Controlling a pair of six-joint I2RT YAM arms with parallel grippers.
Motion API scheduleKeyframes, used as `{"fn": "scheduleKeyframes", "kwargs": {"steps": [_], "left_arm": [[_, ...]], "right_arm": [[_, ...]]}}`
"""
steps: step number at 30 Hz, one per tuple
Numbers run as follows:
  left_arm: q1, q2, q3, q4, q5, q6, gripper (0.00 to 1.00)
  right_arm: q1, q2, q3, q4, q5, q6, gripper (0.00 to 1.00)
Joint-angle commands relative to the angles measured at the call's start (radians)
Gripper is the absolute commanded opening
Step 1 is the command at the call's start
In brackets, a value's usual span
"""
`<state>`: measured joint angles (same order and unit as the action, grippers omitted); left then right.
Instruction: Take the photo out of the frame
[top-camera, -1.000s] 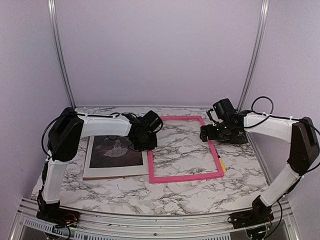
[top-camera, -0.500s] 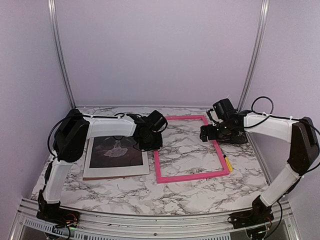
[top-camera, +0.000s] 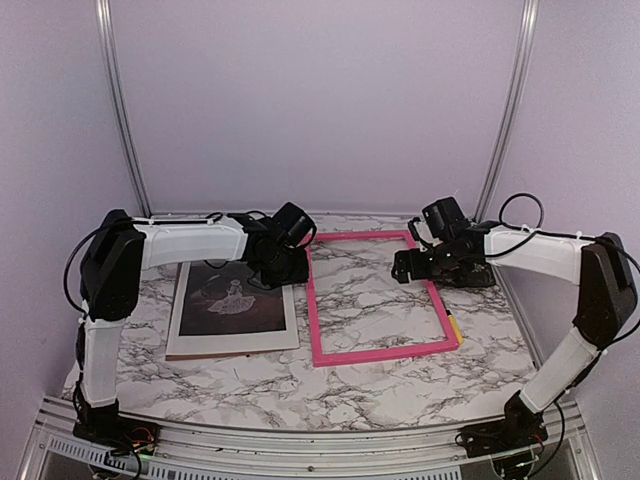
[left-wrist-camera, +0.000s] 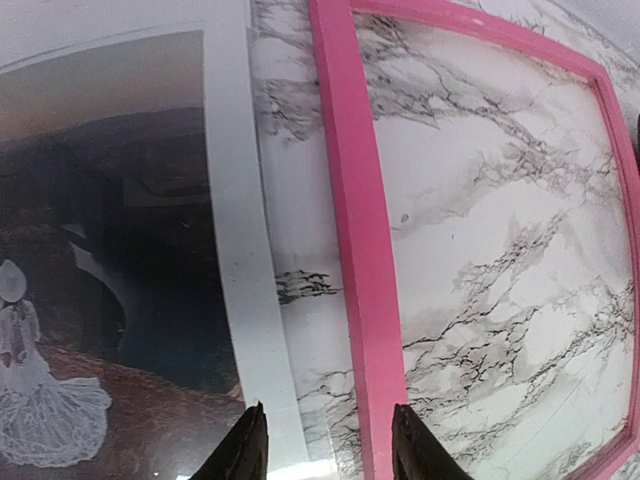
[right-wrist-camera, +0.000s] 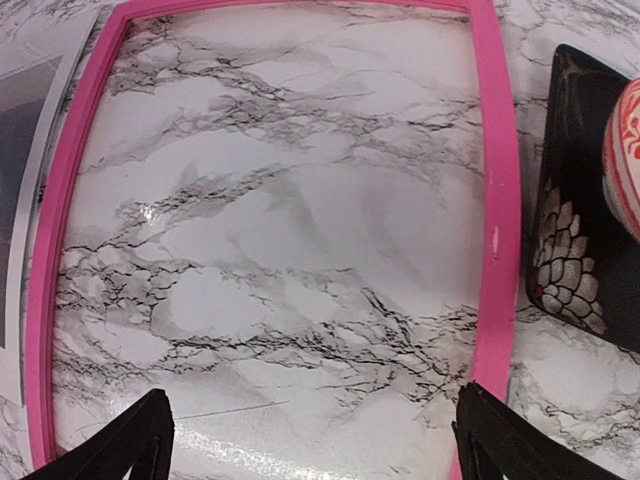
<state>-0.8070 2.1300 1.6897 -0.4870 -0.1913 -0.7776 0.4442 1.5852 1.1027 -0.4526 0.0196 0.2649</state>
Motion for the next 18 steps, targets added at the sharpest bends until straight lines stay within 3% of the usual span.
{"fn": "scheduleKeyframes", "kwargs": {"steps": [1, 6, 10, 18], "left_arm": [[0.081, -0.184, -0.164, 0.036, -0.036, 0.024, 0.46], [0.195, -0.367, -0.413, 0.088, -0.030, 0.044, 0.54], [0.296, -0.494, -0.572, 0.117, 0.001, 0.066, 0.55], [0.494, -0.641, -0.780, 0.163, 0.117, 0.115, 0.56]], "right_arm": [[0.082, 0.049, 0.053, 0.082, -0.096, 0.044, 0.96], [0.204, 0.157, 0.143, 0.150, -0.149, 0.092, 0.95], [0.279, 0.255, 0.229, 0.205, -0.187, 0.128, 0.95], [0.385, 0.486, 0.483, 0.194, -0.217, 0.169, 0.95]]}}
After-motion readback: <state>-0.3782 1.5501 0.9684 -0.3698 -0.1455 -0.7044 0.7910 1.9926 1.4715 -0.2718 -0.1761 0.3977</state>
